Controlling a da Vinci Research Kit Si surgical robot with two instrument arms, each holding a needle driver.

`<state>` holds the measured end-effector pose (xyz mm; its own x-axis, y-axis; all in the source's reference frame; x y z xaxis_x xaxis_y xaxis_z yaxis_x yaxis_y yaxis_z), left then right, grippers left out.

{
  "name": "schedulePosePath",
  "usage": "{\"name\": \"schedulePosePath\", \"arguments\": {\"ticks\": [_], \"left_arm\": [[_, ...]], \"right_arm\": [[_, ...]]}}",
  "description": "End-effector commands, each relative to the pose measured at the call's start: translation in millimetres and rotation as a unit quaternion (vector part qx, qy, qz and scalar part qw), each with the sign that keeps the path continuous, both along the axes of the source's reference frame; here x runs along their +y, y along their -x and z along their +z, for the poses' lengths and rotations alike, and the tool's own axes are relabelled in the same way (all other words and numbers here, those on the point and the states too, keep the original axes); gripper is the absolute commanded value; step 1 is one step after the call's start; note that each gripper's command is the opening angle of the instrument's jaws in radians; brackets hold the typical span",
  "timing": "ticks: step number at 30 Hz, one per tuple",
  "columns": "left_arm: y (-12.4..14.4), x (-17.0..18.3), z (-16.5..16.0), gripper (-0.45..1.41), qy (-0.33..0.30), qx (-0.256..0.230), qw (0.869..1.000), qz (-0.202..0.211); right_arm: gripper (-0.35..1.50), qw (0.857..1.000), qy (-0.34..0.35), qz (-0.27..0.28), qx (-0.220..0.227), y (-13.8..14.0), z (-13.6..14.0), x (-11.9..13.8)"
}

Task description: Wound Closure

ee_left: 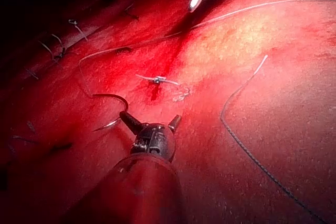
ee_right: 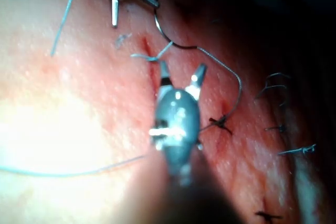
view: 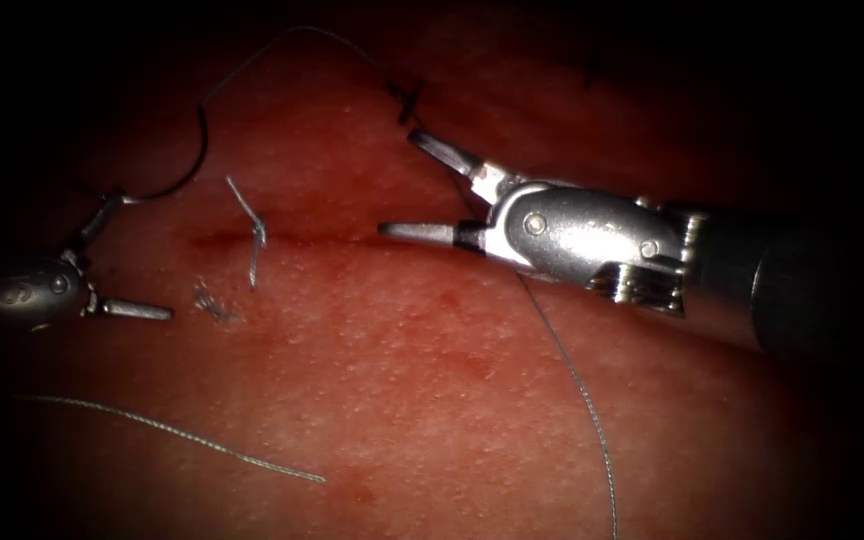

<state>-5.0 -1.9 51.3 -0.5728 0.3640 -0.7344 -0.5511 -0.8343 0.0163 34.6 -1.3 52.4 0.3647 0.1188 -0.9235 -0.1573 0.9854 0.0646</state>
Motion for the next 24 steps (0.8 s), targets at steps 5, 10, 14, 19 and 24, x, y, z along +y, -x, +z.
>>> {"name": "schedulePosePath", "arguments": {"ticks": [5,10,14,19,24], "left_arm": [[-4.8,-1.1,2.1,0.91,0.009,0.076,0.997,0.01],[-7.6,0.2,1.8,0.98,0.006,0.095,0.995,0.008],[-6.6,1.2,0.4,1.01,0.009,0.079,0.997,-0.004],[-3.7,3.4,-1.5,0.94,0.039,0.098,0.994,0.006],[-0.1,5.4,-0.8,0.86,0.016,0.16,0.986,0.044]], "right_arm": [[1.48,1.0,0.002,0.0,0.0,-1.1,0.2,0.5],[1.48,1.0,0.001,-0.003,-0.002,-1.1,0.2,0.5],[1.48,1.0,0.001,-0.003,-0.001,-1.0,0.2,0.5],[1.48,1.0,-0.002,-0.002,-0.002,-0.9,0.2,0.5],[1.48,1.0,-0.005,-0.001,-0.004,-0.9,0.2,0.5]]}}
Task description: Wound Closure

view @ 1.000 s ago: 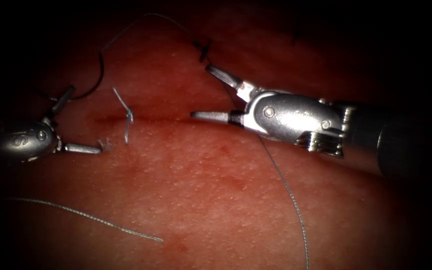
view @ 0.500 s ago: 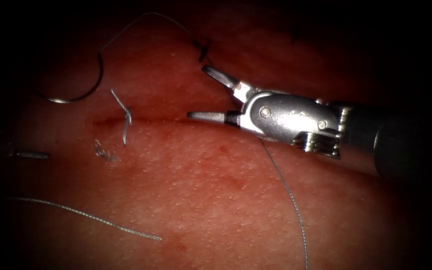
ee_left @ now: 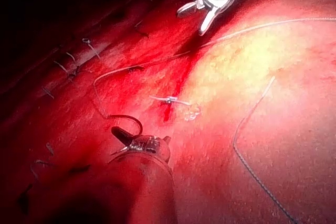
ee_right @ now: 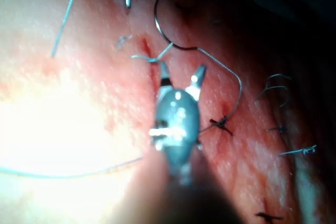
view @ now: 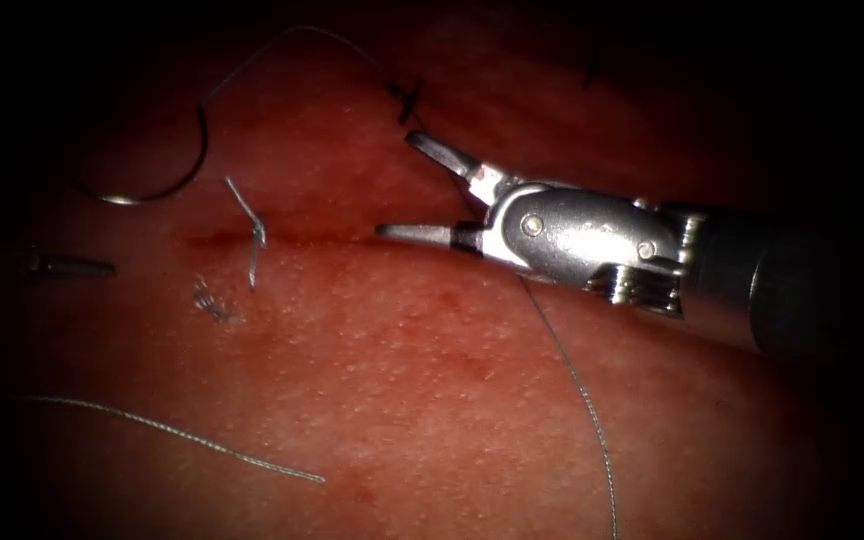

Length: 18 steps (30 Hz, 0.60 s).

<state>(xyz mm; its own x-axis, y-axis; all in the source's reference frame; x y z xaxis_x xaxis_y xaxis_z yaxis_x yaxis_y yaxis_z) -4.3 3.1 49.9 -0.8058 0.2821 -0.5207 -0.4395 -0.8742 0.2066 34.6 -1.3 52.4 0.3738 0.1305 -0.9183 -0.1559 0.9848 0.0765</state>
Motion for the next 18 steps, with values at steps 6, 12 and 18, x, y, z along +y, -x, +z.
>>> {"name": "schedulePosePath", "arguments": {"ticks": [6,12,18], "left_arm": [[1.7,1.5,3.2,0.81,-0.033,0.052,0.998,0.035],[1.2,2.2,5.3,0.81,-0.092,0.058,0.993,0.039],[0.7,1.8,5.5,0.39,-0.146,0.057,0.986,0.047]], "right_arm": [[1.46,1.0,-0.002,0.001,0.0,-0.9,0.1,0.5],[1.46,1.0,-0.002,0.001,-0.002,-1.1,0.2,0.5],[1.46,1.0,-0.004,0.002,-0.004,-1.5,0.2,0.3]]}}
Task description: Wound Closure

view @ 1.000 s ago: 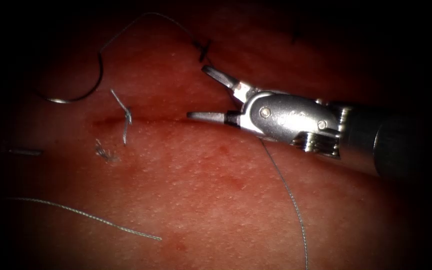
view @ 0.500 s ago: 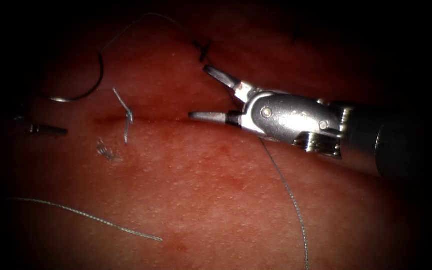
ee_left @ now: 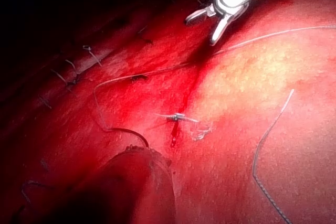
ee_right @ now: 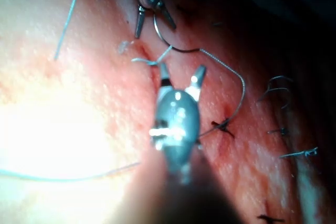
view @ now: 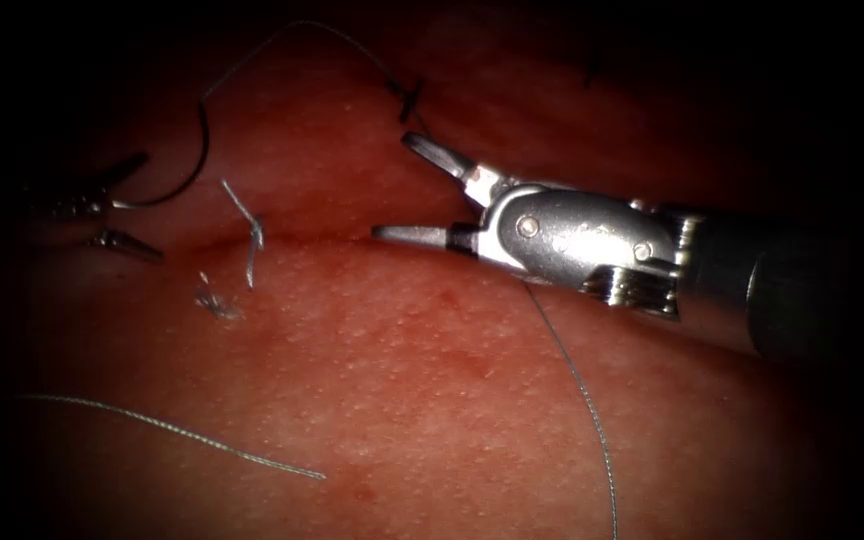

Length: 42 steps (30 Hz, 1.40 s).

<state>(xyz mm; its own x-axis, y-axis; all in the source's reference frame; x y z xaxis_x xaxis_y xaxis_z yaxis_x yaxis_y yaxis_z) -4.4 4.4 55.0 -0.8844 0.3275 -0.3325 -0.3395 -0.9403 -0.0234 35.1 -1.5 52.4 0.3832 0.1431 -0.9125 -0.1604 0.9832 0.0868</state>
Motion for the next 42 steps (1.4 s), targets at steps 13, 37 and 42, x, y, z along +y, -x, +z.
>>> {"name": "schedulePosePath", "arguments": {"ticks": [13,37,42], "left_arm": [[0.6,2.0,-1.5,-0.45,-0.033,-0.025,0.998,-0.044],[18.6,-1.9,-10.2,-0.45,0.214,-0.099,0.972,-0.004],[19.6,-2.5,-9.9,-0.45,0.235,-0.088,0.968,0.007]], "right_arm": [[1.26,0.999,-0.046,0.015,0.002,-0.6,0.3,0.5],[0.98,0.917,-0.379,0.114,0.047,3.6,-1.9,-0.4],[0.86,0.884,-0.443,0.137,0.056,2.8,-2.6,-0.7]]}}
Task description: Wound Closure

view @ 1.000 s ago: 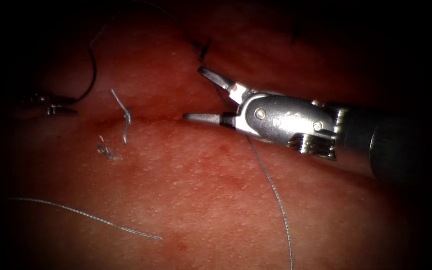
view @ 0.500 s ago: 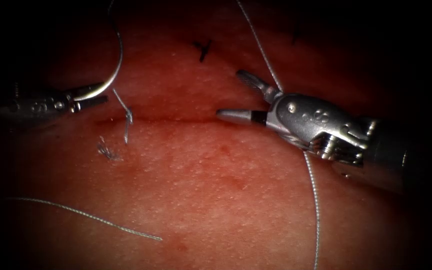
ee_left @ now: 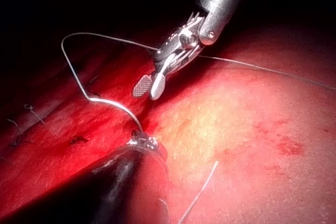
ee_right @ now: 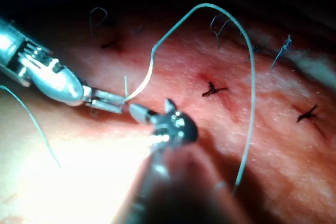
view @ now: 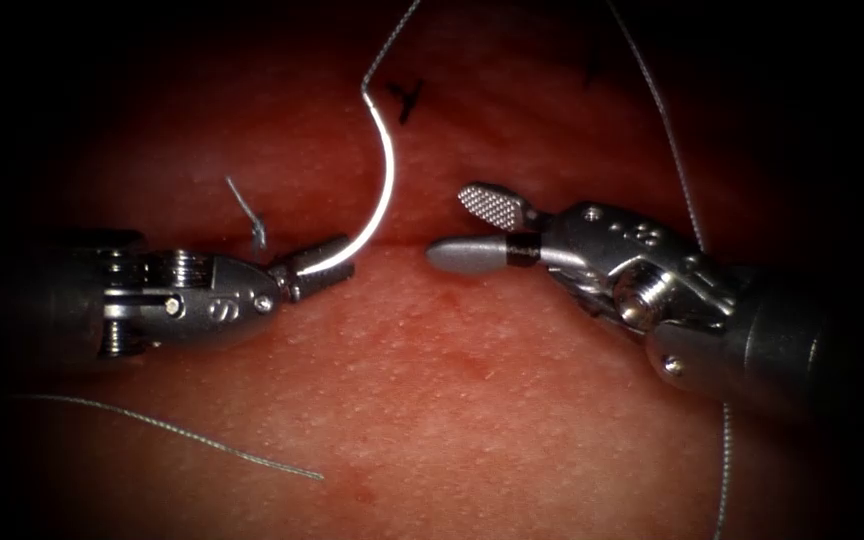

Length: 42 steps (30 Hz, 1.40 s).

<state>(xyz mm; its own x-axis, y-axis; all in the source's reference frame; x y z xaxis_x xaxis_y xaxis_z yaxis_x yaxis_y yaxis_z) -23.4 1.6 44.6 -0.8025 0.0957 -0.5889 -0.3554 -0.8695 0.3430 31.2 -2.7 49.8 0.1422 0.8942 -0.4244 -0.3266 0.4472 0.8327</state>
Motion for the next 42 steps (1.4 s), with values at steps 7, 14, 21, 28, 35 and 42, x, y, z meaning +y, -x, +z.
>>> {"name": "schedulePosePath", "arguments": {"ticks": [7,14,21,28,35,42], "left_arm": [[2.0,-0.4,0.5,-0.45,0.054,0.045,0.997,0.021],[2.7,-1.1,0.0,-0.45,0.071,0.072,0.994,0.03],[3.4,-1.5,-0.2,-0.45,0.075,0.08,0.993,0.034],[4.1,-2.0,-0.5,-0.45,0.075,0.083,0.993,0.031],[4.4,-2.1,-1.0,0.42,0.076,0.087,0.993,0.033],[4.4,-1.1,-4.8,1.08,-0.076,-0.162,0.982,-0.06]], "right_arm": [[0.94,0.998,-0.019,0.051,-0.032,-1.5,-0.7,1.7],[0.99,0.997,-0.021,0.062,-0.032,-2.3,-0.9,1.6],[1.06,0.996,-0.02,0.072,-0.041,-4.1,-0.8,1.7],[-0.35,0.99,-0.01,0.127,-0.056,-5.0,-0.5,1.7],[-0.35,0.979,0.001,0.178,-0.097,-4.2,-0.5,1.5],[-0.35,0.978,0.171,0.081,-0.09,-3.3,-0.3,2.2]]}}
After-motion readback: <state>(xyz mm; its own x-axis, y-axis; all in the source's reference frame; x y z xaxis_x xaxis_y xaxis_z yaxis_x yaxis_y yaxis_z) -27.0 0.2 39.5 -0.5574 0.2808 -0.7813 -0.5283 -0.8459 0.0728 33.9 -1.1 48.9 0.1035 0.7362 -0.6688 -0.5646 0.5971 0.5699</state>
